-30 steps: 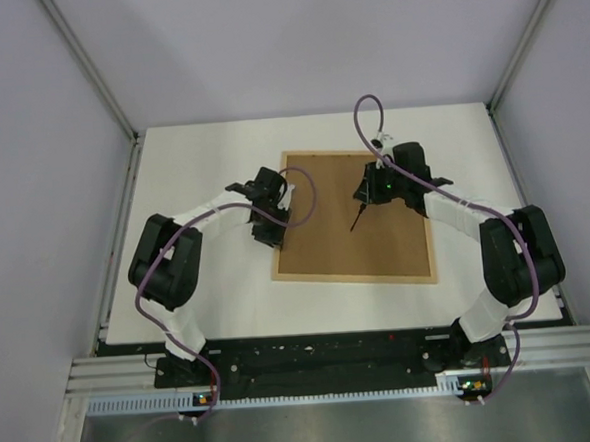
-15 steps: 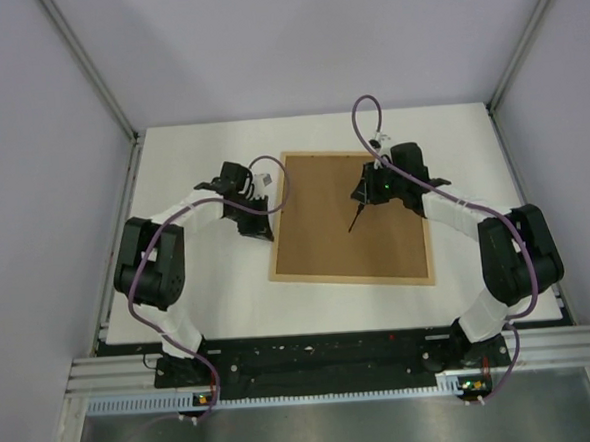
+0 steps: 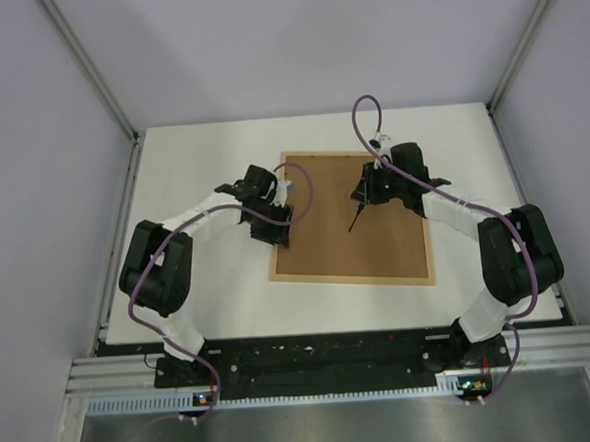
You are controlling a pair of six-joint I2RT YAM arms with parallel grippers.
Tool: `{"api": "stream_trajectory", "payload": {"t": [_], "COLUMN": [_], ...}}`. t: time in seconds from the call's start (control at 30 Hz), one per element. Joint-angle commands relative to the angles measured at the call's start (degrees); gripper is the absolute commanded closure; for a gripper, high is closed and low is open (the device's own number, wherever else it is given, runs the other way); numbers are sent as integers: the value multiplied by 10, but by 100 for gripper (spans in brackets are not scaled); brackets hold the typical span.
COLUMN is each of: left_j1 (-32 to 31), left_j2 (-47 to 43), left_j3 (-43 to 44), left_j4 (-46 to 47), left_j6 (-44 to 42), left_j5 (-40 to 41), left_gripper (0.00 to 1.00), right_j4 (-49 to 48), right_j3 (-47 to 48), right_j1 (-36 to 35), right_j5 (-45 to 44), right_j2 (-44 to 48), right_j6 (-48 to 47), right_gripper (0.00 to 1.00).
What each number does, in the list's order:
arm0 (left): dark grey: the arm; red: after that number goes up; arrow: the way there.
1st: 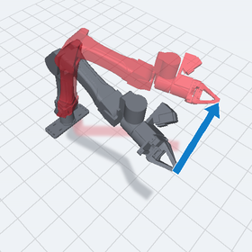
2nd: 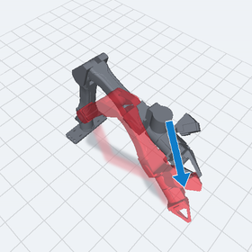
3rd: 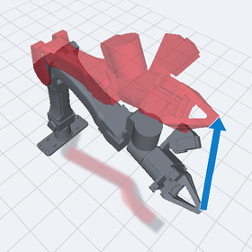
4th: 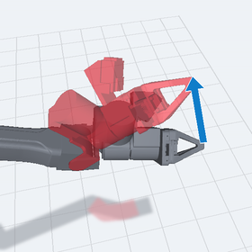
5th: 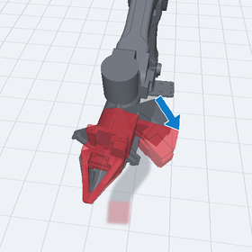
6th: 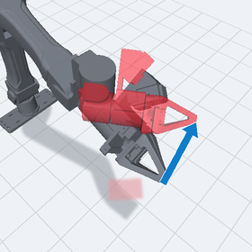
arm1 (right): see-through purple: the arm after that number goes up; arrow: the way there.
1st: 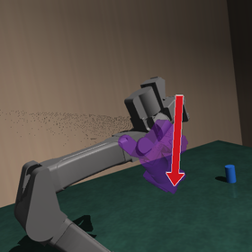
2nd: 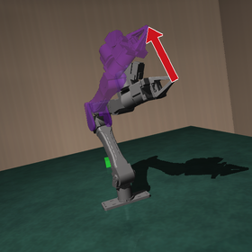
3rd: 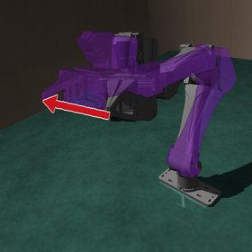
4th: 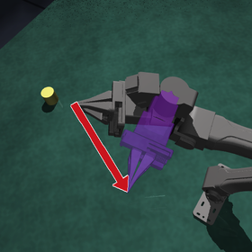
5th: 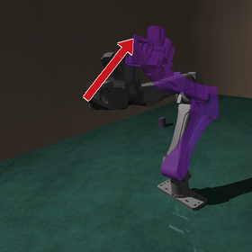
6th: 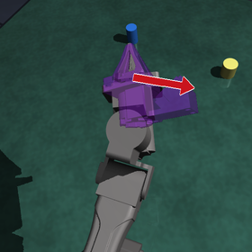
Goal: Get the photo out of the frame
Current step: Adjust the photo frame at the center of the board.
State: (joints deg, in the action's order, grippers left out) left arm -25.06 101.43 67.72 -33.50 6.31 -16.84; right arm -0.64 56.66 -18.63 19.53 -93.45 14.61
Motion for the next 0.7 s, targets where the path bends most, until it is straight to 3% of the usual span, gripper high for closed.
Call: {"api": "stream_trajectory", "payload": {"t": [0.0, 0.67], "left_j1": [-14, -35], "left_j2": [-19, 25], "left_j3": [14, 31], "left_j4": [-5, -26], "left_j6": [-18, -31], "left_j5": [65, 96], "left_gripper": [48, 56], "right_j4": [21, 22], "right_j3": [-3, -4], "right_j1": [-6, -9], "right_j5": [-13, -10], "right_j2": [-6, -2], "right_j6": [-18, -16], "right_gripper": [100, 100]}}
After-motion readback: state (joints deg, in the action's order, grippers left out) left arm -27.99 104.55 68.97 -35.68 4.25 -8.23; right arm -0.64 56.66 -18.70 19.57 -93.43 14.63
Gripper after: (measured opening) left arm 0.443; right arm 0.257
